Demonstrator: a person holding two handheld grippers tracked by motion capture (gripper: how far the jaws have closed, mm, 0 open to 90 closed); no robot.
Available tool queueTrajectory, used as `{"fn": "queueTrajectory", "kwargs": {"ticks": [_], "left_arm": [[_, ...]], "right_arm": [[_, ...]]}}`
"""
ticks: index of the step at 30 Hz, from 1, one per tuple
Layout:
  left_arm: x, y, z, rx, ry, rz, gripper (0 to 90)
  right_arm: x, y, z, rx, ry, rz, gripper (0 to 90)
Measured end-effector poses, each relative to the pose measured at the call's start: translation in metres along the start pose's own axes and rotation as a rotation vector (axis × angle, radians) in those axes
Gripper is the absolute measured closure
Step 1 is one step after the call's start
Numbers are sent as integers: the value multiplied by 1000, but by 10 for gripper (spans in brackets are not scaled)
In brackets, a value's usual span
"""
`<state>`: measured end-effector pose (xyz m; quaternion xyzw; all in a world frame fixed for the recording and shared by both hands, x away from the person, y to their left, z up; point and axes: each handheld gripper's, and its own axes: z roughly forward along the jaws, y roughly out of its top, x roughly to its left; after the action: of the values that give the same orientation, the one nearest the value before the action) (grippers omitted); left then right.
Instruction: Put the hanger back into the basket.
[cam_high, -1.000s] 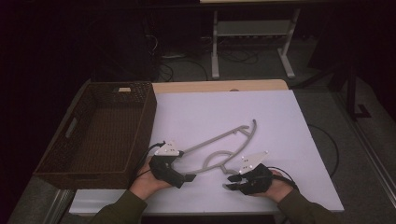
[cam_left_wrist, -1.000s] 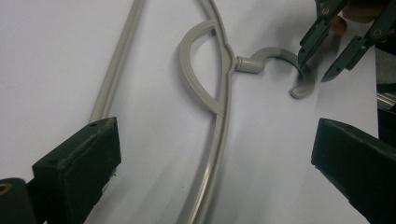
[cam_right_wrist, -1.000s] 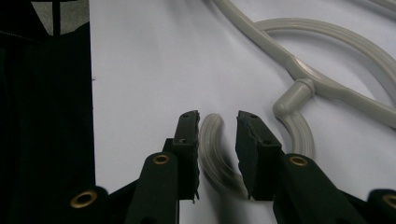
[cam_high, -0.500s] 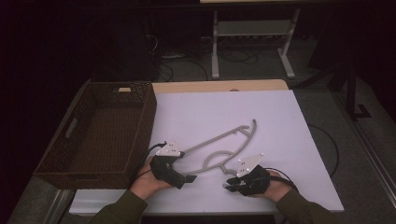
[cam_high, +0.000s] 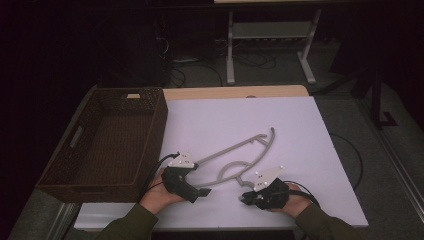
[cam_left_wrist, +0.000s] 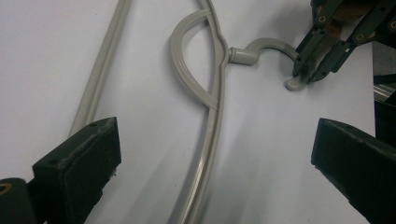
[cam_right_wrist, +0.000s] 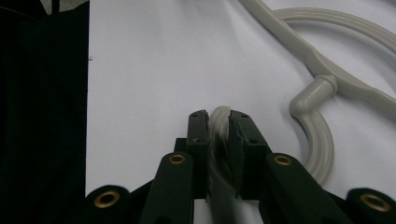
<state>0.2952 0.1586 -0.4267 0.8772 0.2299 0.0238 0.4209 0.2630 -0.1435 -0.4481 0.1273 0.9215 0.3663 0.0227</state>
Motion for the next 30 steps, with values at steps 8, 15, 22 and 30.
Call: {"fn": "queueTrajectory", "kwargs": {"ticks": [8, 15, 22, 30], "left_arm": [[0, 0, 1, 4, -5, 4, 15], [-1, 1, 2, 15, -12, 13, 17], [-3, 4, 6, 30, -47, 37, 144], [1, 9, 18, 80, -51, 56, 306]], "right_arm": [[-3, 1, 0, 1, 22, -13, 792], [-4, 5, -8, -29, 33, 9, 792], [-4, 11, -15, -45, 48, 10, 792], [-5, 15, -19, -55, 55, 7, 792]]}}
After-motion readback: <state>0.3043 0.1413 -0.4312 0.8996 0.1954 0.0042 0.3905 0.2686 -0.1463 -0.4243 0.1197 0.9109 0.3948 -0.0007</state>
